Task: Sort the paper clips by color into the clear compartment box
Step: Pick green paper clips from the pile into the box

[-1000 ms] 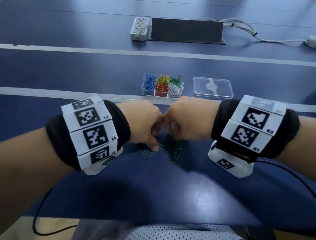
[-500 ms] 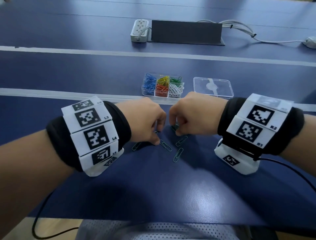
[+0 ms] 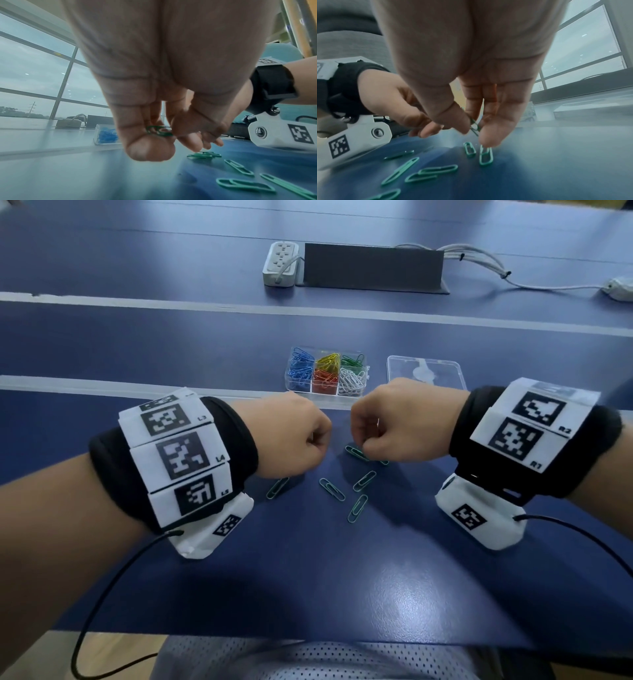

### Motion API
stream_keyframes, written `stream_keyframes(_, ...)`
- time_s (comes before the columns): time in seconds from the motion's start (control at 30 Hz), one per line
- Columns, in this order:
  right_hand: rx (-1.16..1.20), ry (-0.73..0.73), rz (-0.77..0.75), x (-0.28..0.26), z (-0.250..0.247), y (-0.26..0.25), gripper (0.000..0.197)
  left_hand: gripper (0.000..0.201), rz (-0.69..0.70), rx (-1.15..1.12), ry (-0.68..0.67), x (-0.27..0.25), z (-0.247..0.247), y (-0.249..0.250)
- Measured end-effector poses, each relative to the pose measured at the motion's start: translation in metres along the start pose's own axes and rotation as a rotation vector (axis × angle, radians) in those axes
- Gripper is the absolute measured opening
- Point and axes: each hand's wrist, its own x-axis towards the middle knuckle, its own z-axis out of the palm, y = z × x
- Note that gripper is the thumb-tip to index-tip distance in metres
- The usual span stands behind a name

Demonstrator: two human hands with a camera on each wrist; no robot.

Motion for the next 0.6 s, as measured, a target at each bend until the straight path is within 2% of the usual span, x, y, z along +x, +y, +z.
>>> stream_keyframes(0.13,-0.033,0.028,-0.024,0.001,0.001,-0.004,0.012,0.006,0.042,0.004,-0.039,0.001,0.001,0.006)
stream_keyframes(0.33,-0.105,0.03,-0.074,0.005,0.004,-0.009,0.02,0.03,0.121,0.088,-0.081,0.009,0.006,0.014)
stream_keyframes(0.5,-0.108,0.066,-0.083,0.006,0.009,-0.009,0.019,0.014,0.125,0.067,-0.098,0.011,0.005,0.016)
stream_keyframes(0.6,-0.063,0.039,-0.055,0.007,0.01,-0.01,0.018,0.006,0.142,0.071,-0.099,0.008,0.005,0.016)
